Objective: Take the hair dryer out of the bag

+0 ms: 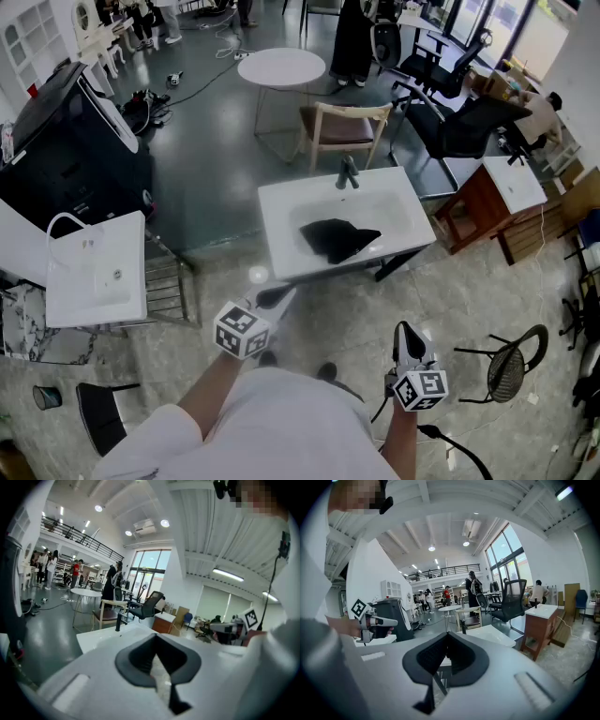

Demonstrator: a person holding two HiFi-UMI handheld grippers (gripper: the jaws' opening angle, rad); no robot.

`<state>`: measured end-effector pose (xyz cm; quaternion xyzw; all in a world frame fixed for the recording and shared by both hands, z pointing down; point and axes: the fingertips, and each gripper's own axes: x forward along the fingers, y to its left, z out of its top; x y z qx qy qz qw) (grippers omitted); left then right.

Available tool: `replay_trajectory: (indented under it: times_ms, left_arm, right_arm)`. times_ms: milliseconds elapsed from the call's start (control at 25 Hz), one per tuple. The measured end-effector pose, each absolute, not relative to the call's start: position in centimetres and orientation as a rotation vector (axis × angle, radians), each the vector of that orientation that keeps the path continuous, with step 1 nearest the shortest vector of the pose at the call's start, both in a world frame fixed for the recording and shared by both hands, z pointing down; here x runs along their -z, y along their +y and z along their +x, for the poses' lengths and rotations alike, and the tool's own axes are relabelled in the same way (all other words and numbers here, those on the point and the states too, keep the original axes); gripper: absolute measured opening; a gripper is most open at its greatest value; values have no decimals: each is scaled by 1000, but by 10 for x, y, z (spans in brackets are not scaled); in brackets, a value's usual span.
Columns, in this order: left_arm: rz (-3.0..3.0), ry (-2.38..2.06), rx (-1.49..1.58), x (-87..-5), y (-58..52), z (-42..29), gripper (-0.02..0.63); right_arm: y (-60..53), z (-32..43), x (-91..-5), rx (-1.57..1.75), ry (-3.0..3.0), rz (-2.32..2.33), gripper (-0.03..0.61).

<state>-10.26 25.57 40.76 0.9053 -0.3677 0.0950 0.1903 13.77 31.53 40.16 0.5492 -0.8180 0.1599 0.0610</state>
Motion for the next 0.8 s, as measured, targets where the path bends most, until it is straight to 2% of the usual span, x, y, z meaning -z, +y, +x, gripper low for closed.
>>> replay_trajectory:
  times_ms: [800]
  left_arm:
    - [2562,-939,-295,-416,255,-134,0]
  right_arm:
    - [324,110,-403,-547,-2394,1777,5]
